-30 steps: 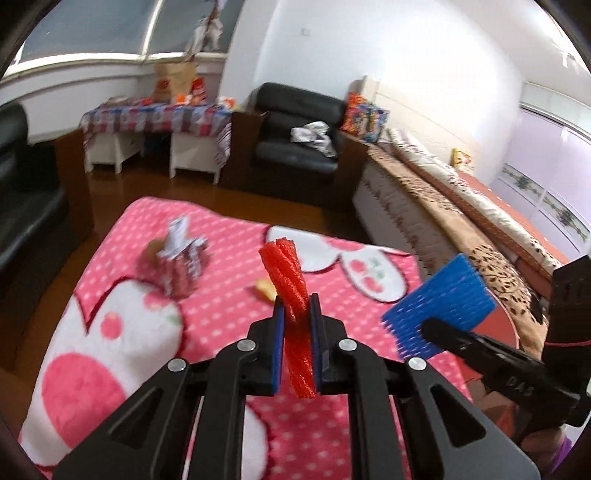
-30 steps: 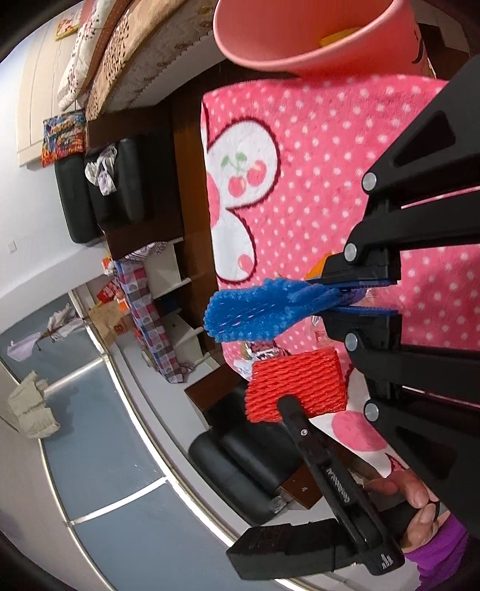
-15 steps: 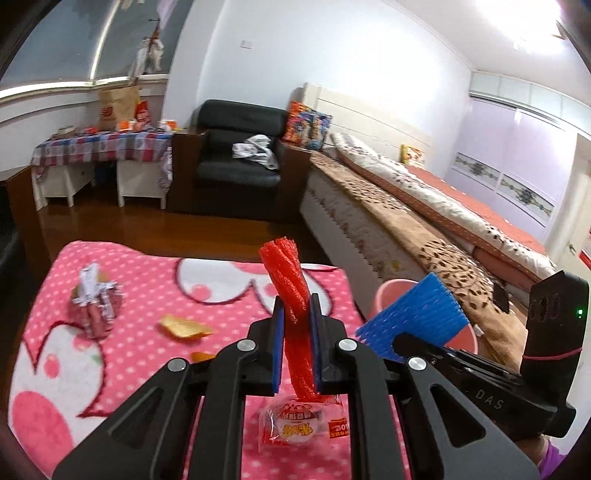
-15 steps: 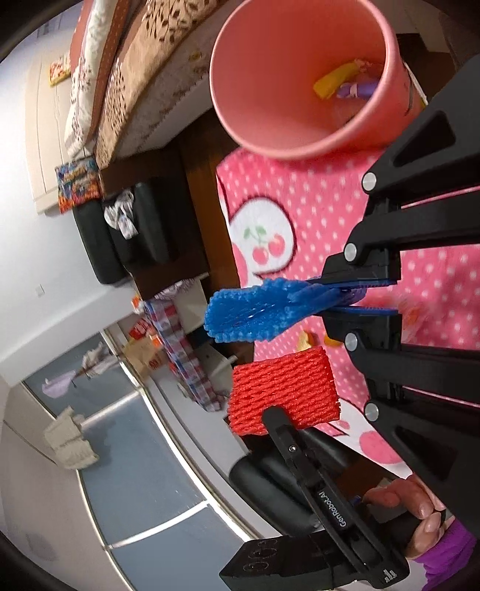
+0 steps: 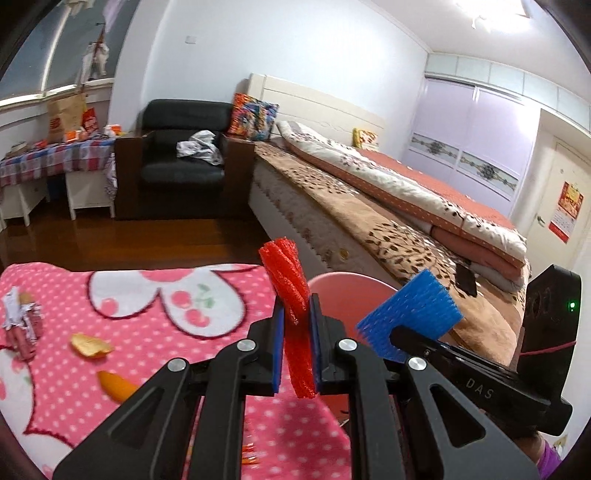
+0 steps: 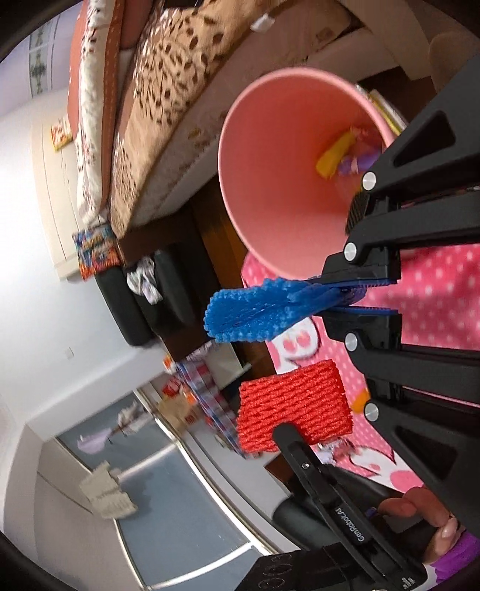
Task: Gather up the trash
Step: 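Carry the red mesh sleeve and blue foam sleeve over the pink bucket with both grippers, then open the left gripper to drop the red mesh while the right gripper drops the blue foam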
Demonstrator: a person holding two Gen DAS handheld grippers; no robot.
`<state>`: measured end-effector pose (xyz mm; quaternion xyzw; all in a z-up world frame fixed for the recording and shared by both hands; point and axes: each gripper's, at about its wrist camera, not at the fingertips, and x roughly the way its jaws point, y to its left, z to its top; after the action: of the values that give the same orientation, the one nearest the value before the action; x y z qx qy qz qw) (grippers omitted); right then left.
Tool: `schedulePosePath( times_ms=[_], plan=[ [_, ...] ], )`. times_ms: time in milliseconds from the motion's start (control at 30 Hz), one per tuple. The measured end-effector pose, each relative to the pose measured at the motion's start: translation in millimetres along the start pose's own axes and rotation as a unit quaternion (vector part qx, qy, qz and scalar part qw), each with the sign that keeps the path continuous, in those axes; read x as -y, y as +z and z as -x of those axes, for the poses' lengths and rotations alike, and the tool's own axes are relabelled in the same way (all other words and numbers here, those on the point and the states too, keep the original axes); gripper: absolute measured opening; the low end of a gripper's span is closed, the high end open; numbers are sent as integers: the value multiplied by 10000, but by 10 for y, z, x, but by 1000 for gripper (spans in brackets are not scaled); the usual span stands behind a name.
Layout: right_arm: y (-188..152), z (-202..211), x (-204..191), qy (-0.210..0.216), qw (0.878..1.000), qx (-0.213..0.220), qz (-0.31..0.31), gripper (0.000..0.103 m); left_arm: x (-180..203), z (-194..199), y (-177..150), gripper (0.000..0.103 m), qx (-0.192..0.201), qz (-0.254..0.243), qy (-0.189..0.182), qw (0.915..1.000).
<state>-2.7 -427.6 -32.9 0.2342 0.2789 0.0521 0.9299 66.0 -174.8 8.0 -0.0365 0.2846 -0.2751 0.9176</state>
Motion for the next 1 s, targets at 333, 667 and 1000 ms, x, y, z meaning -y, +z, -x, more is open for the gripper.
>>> schedulePosePath(
  times_ms=[333,667,1000],
  plan=[
    [20,7,490,-334,9987,-18,-391,8,373,-405,-56,12,-286,-334,-189,9989],
    [-46,-96,696,-452,9972,-153,-577,8,571,-715,-178,13,-698,-534,-306,9957],
    [-53,-179,813,-489,9963,-200,-678,8,555,-848,-219,28,-913,-485,-309,9942]
  ],
)
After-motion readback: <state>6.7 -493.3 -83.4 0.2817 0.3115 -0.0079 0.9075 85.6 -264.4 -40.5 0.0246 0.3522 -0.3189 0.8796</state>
